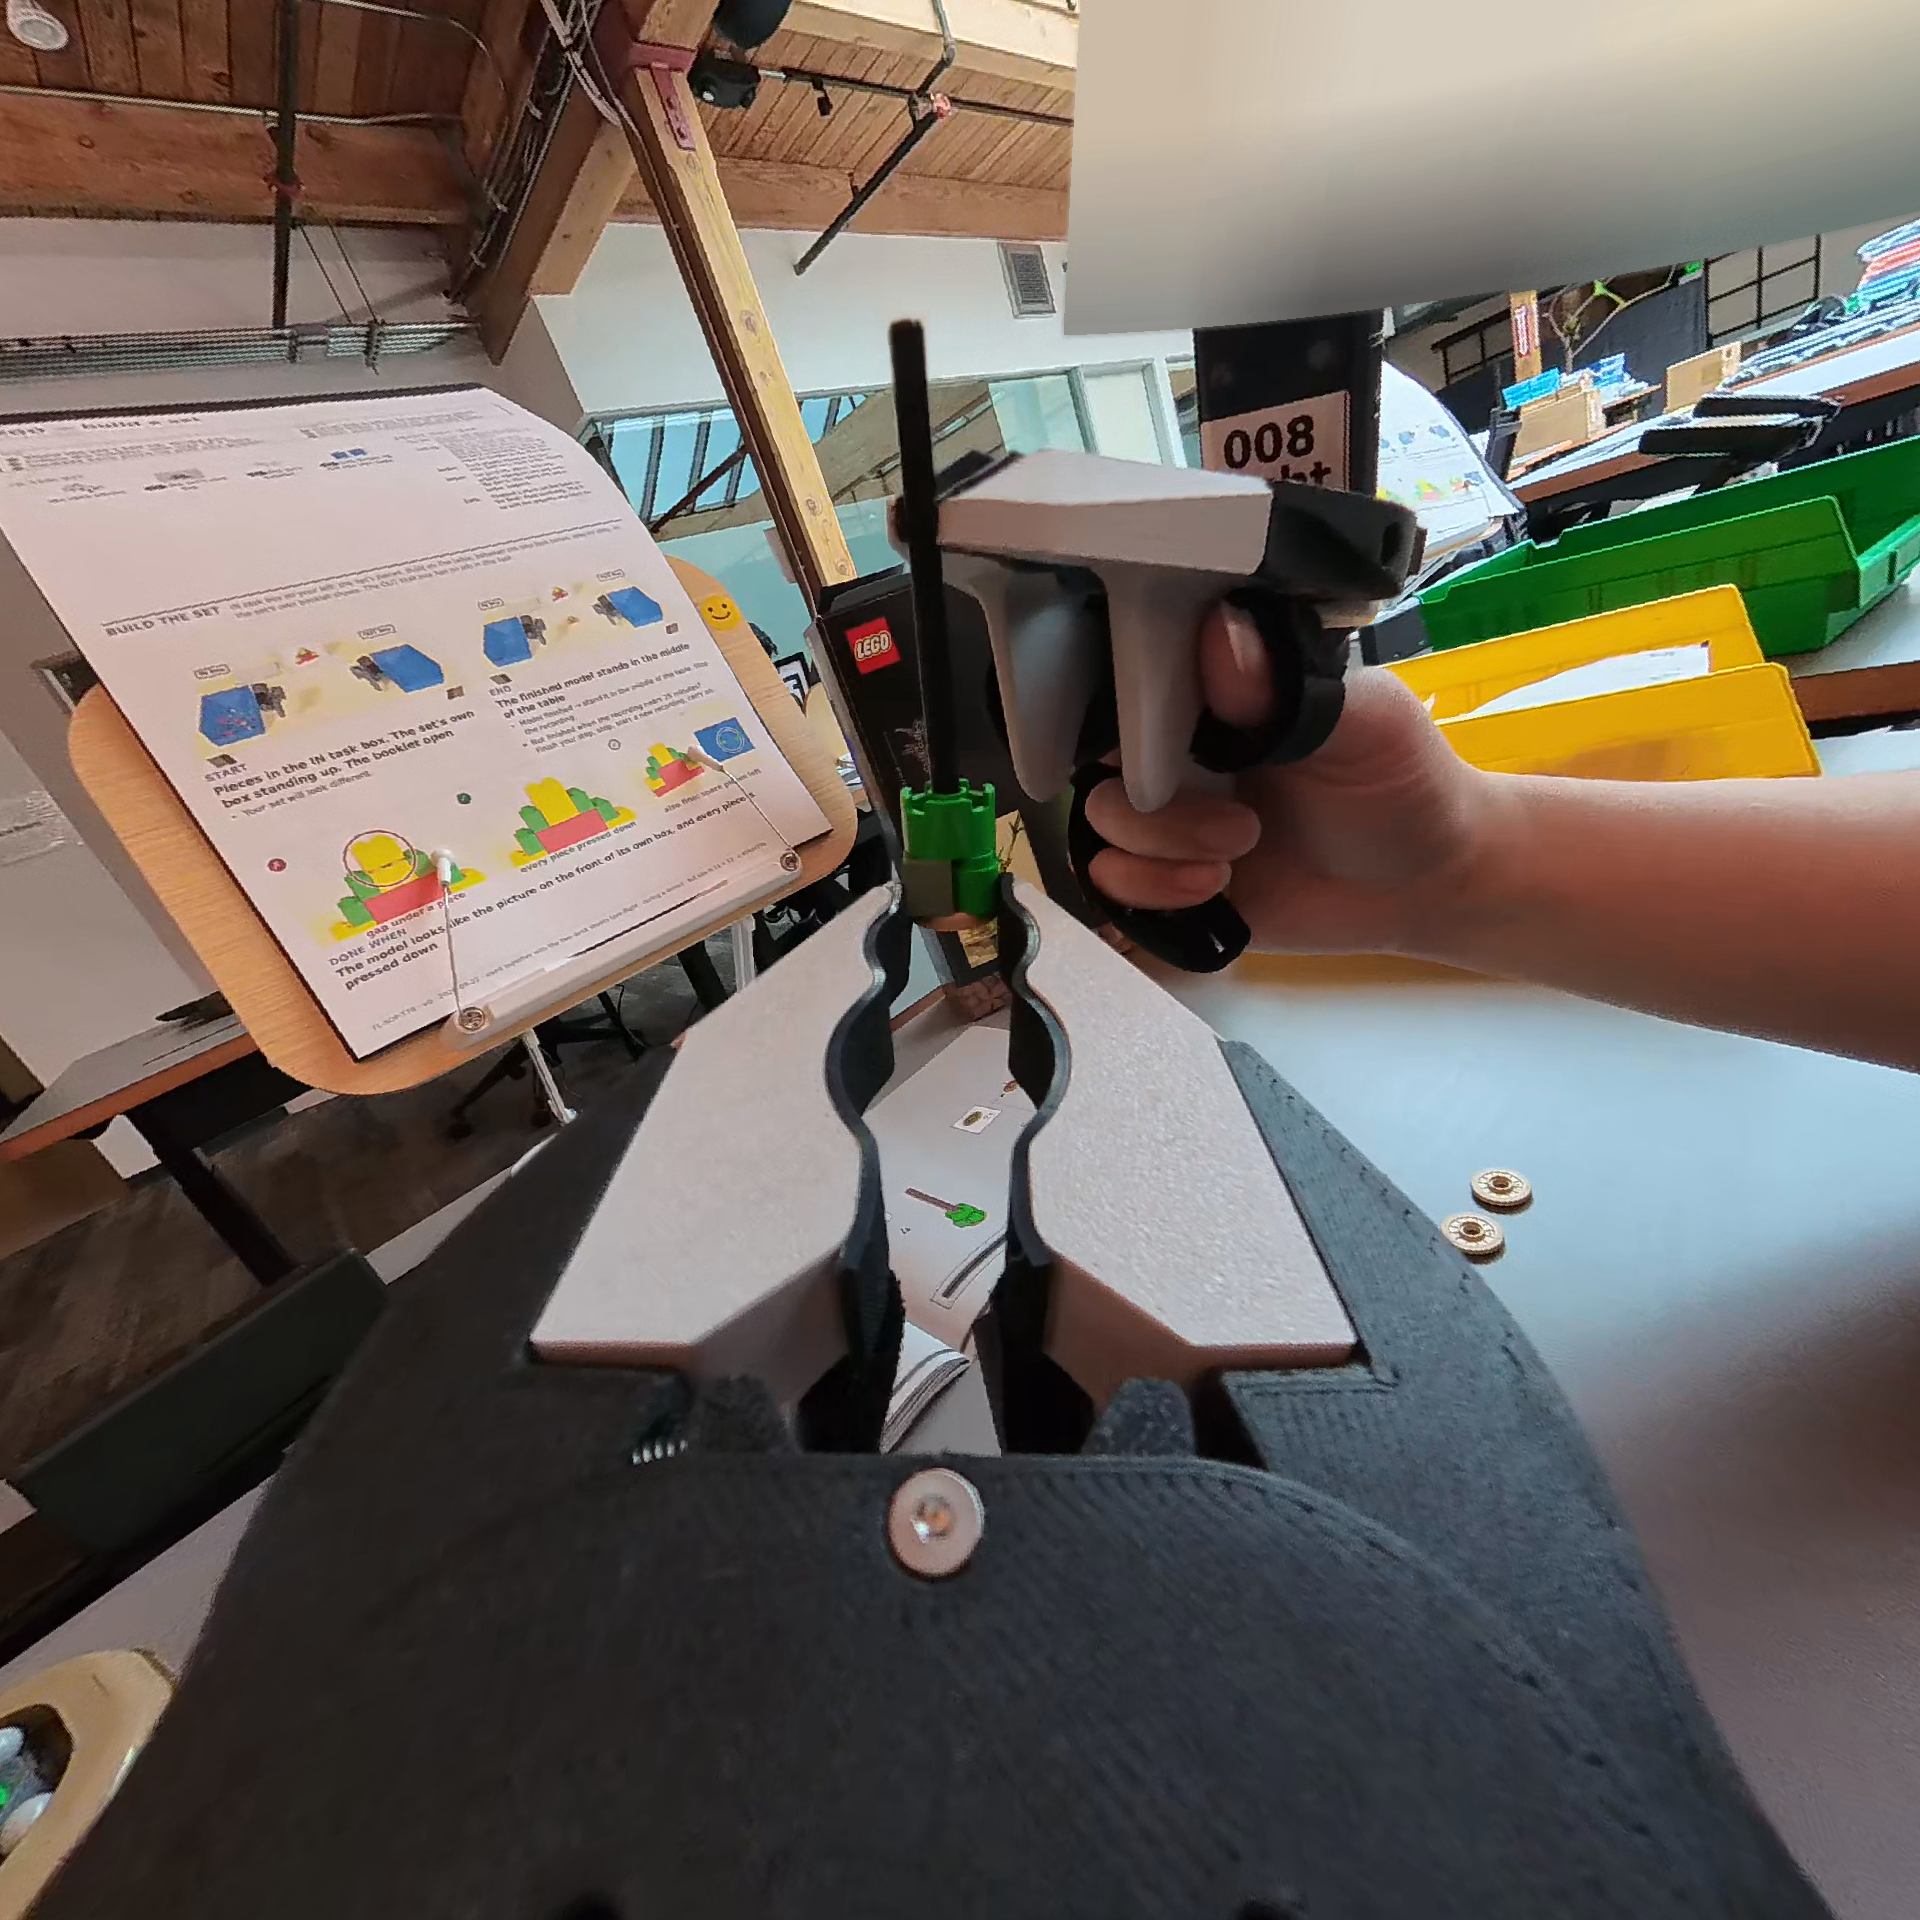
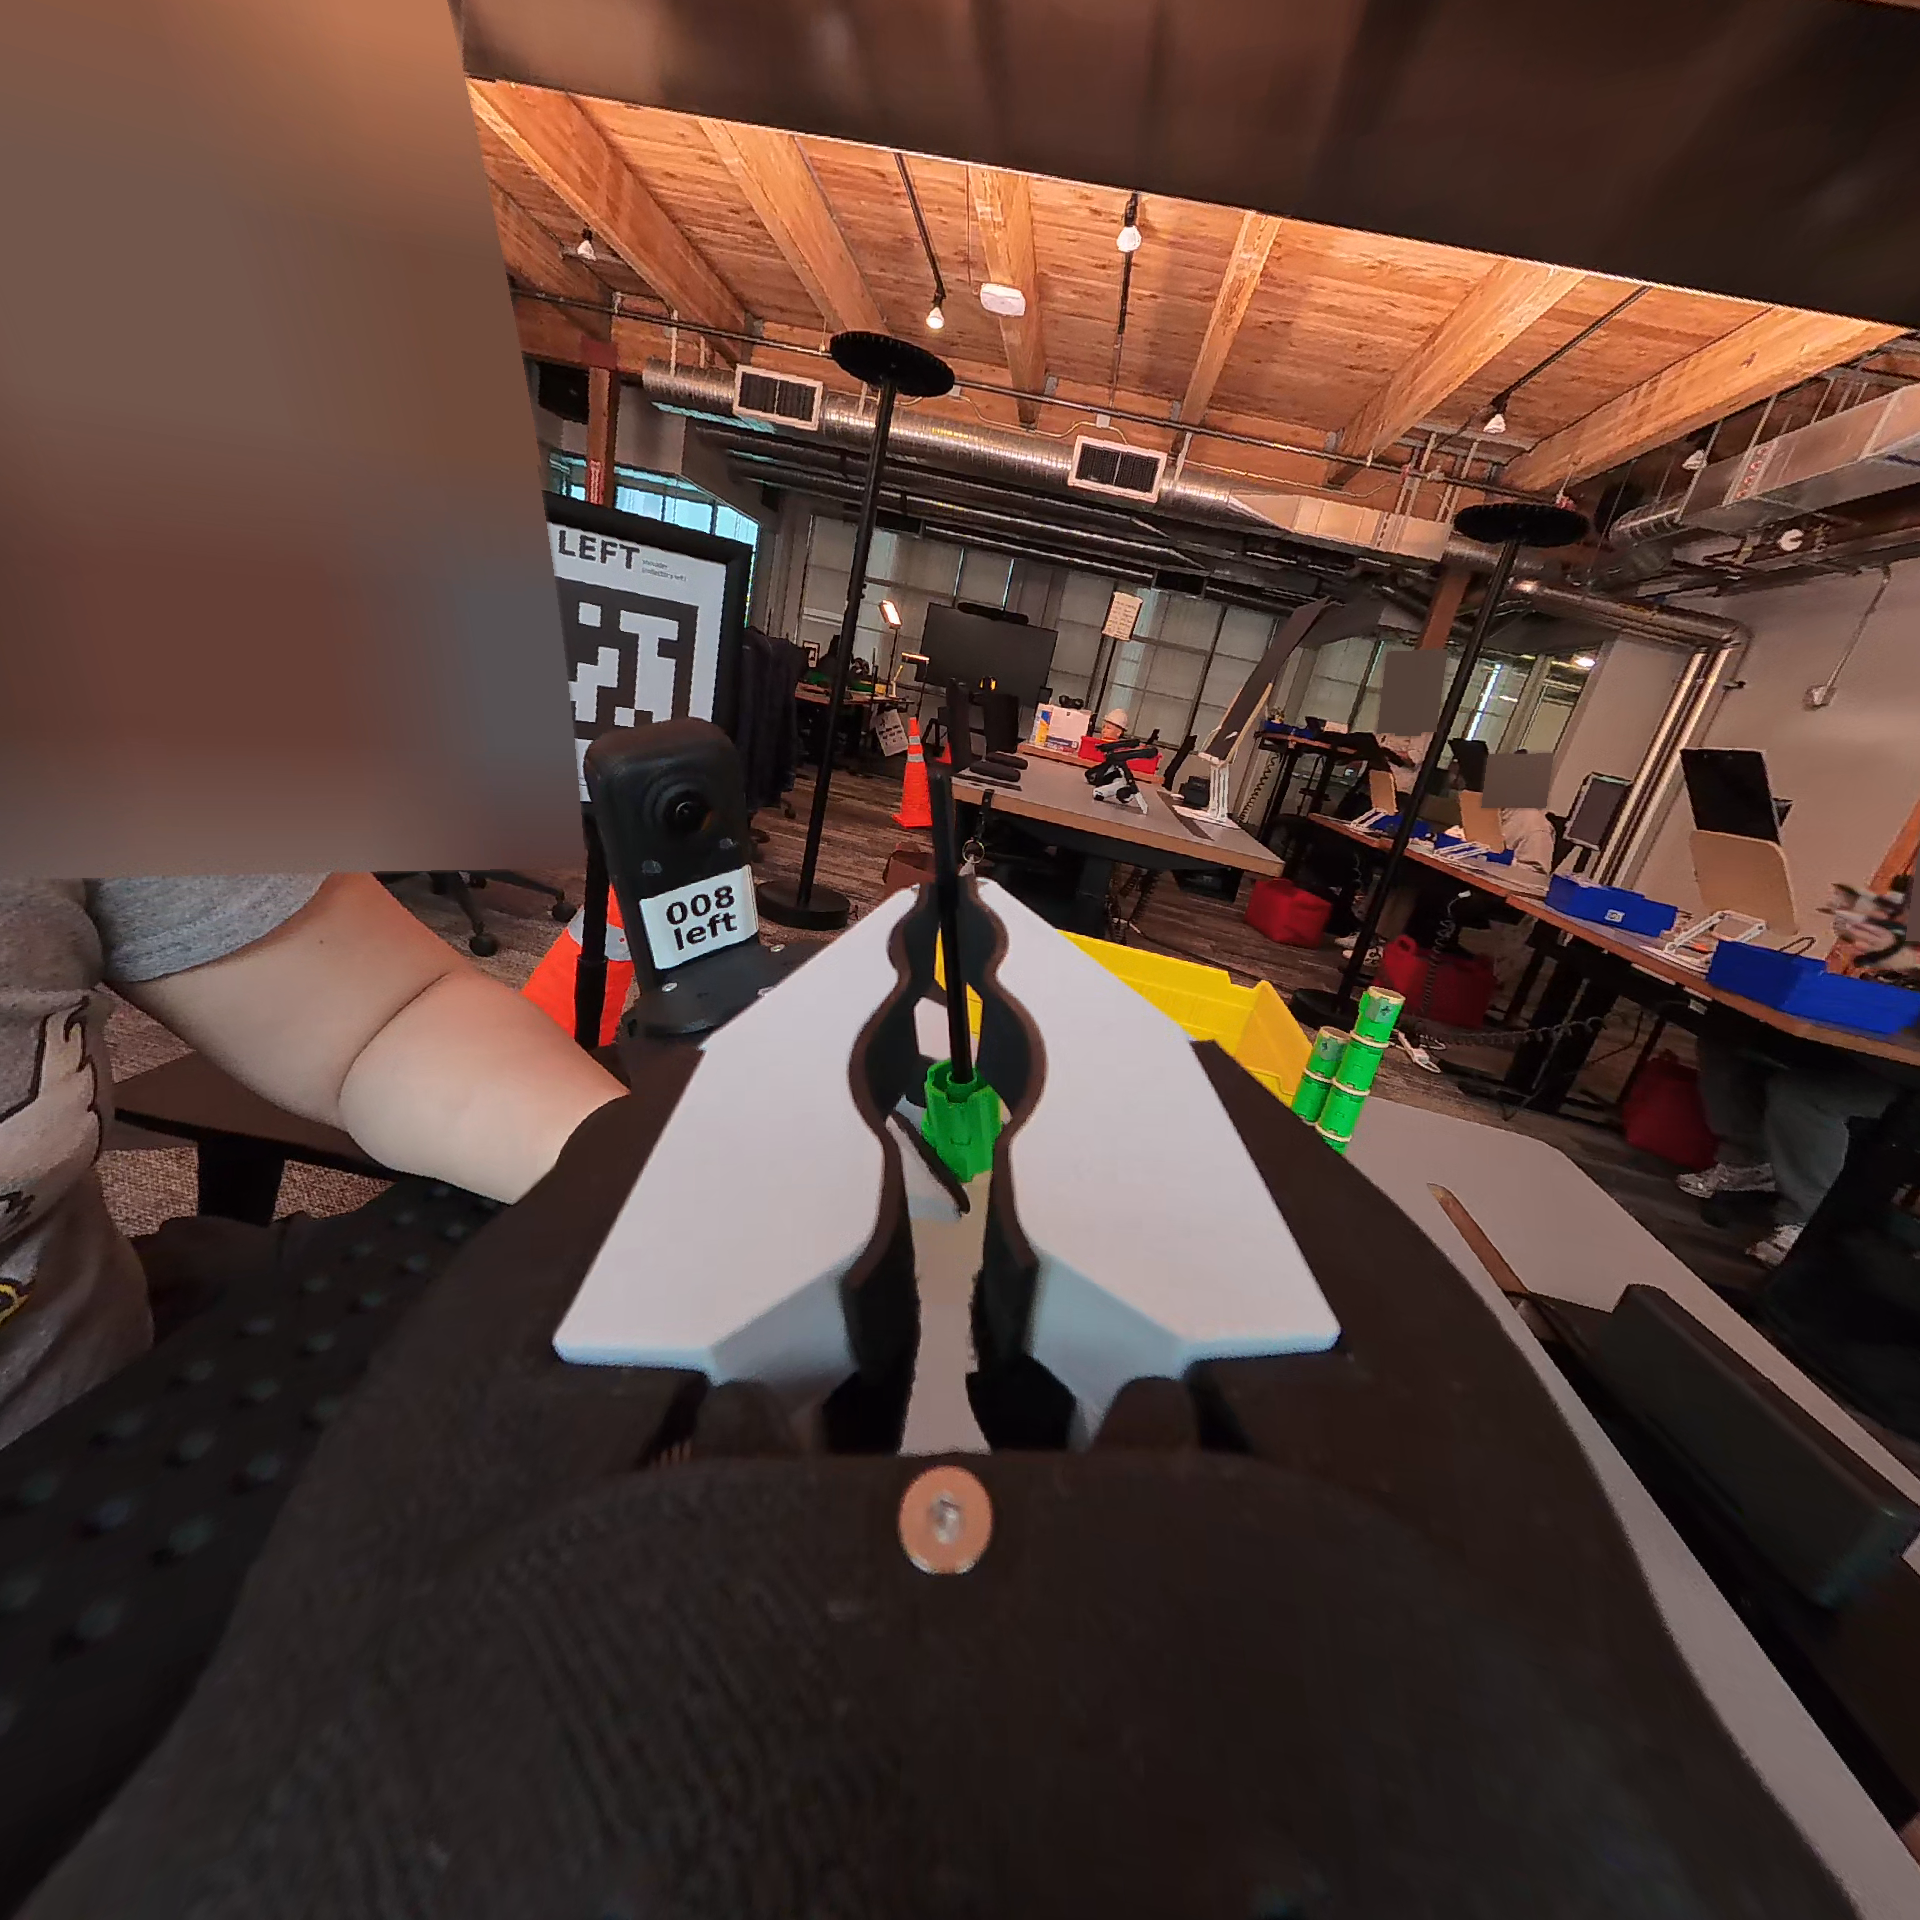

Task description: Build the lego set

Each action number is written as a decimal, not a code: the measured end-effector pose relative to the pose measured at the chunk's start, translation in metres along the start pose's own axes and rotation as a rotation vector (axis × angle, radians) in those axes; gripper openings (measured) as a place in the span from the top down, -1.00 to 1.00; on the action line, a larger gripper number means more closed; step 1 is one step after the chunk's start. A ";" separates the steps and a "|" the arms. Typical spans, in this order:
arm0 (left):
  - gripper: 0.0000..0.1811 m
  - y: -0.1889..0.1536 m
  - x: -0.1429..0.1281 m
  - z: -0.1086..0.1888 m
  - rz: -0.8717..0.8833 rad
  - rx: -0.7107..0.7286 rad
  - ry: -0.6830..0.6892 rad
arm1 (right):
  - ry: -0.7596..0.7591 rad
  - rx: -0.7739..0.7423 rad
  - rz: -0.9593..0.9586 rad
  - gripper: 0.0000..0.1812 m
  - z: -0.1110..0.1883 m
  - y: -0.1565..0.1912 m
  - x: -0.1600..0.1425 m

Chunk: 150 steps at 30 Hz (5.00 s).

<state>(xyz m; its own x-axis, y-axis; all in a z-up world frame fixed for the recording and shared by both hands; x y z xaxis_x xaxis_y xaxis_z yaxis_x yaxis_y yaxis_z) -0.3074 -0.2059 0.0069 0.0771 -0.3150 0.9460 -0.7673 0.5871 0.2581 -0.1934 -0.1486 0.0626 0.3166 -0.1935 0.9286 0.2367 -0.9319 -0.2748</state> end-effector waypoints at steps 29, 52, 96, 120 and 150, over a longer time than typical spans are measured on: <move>0.85 0.011 -0.005 -0.001 0.132 -0.024 0.099 | 0.027 -0.058 -0.073 0.98 0.000 -0.010 -0.015; 0.85 0.019 -0.028 -0.011 0.389 -0.152 0.238 | 0.112 -0.140 -0.325 0.68 0.015 -0.035 -0.034; 0.84 0.041 -0.082 0.038 0.881 -0.340 0.484 | 0.122 -0.302 -0.804 0.97 -0.022 -0.019 -0.125; 0.85 0.038 -0.108 0.052 1.133 -0.436 0.552 | -0.043 -0.509 -0.926 0.98 -0.017 0.008 -0.159; 0.48 0.029 -0.105 0.050 0.495 -0.315 0.711 | -0.080 -0.491 -1.135 0.99 -0.004 0.000 -0.164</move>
<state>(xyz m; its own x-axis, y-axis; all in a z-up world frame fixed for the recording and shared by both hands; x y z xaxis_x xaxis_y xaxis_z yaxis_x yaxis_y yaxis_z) -0.3700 -0.1933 -0.0943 0.2389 0.4973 0.8340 -0.6166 0.7412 -0.2653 -0.2488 -0.1182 -0.0888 0.2167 0.8010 0.5580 0.0500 -0.5800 0.8131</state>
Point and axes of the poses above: each gripper's, where its closed fingertips meet, z back along the fingers, x out of its top, y = z × x across the jaws, the point moved 8 cm from there along z, back along the fingers, and after that the axes turned 4 degrees about z, right-handed, at the moved point
